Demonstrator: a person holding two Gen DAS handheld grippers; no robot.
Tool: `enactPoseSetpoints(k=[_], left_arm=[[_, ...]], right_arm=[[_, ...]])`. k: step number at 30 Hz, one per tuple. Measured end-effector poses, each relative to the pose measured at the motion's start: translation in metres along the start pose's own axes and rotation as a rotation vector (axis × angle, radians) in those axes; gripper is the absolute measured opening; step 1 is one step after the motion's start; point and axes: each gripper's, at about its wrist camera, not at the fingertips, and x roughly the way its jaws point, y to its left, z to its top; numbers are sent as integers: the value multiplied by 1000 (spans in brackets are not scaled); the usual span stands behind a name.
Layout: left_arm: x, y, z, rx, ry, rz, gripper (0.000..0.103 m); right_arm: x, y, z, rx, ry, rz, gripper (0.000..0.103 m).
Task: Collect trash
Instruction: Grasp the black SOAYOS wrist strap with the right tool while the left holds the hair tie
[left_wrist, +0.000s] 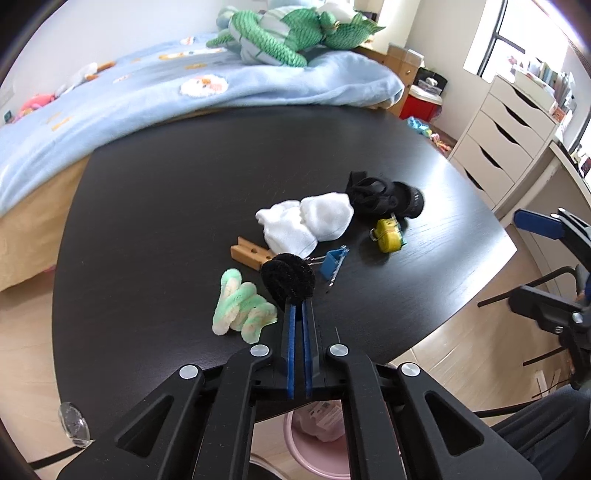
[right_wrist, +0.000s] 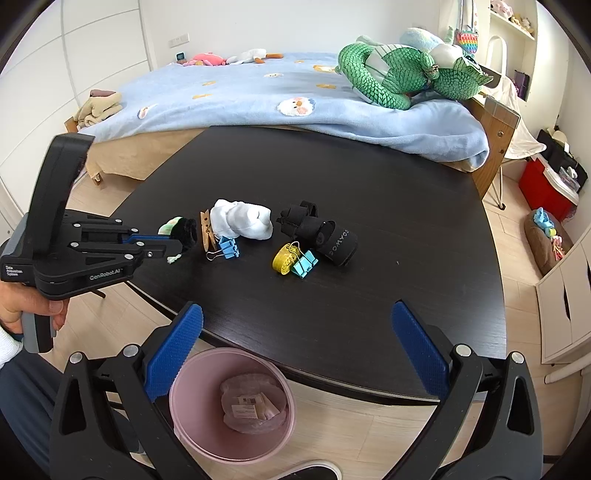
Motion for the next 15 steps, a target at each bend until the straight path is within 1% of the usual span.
enactPoseSetpoints(k=[9, 15], left_arm=[[-25, -7, 4, 32, -78, 26, 3], [-37, -12, 5, 56, -114, 53, 3]], right_arm=[[0, -2, 1, 16, -2, -3, 100], [8, -8, 13, 35, 6, -16, 100]])
